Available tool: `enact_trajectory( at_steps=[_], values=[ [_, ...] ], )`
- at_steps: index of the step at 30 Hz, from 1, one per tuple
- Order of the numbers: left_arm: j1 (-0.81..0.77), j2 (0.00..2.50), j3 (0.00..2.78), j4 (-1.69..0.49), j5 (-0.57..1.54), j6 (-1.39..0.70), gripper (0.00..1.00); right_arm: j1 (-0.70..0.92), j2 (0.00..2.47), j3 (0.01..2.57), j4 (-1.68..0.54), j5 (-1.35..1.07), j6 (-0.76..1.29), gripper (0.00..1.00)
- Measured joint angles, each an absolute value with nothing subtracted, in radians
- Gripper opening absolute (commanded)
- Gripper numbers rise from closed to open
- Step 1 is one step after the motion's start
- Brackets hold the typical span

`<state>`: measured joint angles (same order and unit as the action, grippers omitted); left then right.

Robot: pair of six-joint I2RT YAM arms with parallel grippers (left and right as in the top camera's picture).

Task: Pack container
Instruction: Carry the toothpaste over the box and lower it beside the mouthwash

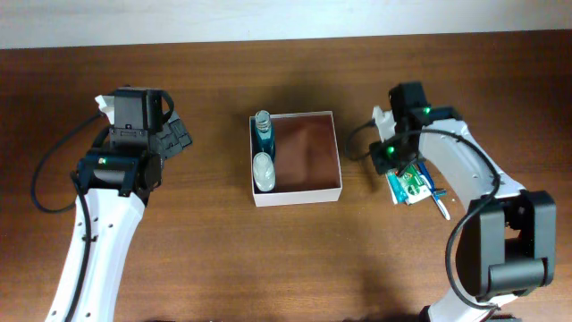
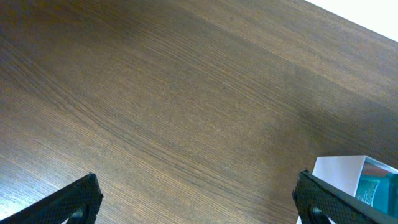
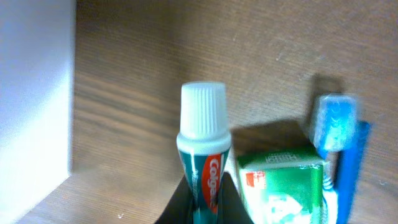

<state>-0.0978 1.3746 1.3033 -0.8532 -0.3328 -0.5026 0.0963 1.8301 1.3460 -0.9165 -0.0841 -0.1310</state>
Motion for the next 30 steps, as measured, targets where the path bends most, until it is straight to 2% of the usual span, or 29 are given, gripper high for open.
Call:
enact_trajectory(
  at_steps=[6, 12, 23, 30],
  values=[
    [-0.098, 1.375, 1.303, -0.854, -0.333, -0.503, 0.99, 0.118, 1.831, 1.547, -1.024, -0.137, -0.091, 0.04],
    [-0.098, 1.375, 1.303, -0.853, -0.333, -0.503, 0.99, 0.214, 1.831, 1.682, -1.007, -0.178, -0.038, 0.04],
    [-0.098, 1.375, 1.303, -0.853, -0.333, -0.503, 0.99, 0.425, 1.85, 1.691, -0.844, -0.183, 0.12, 0.04],
    [-0.098, 1.375, 1.303, -0.853, -0.333, -0.503, 0.99, 0.467, 1.892, 1.691, -0.837, -0.167, 0.169, 0.04]
  ],
)
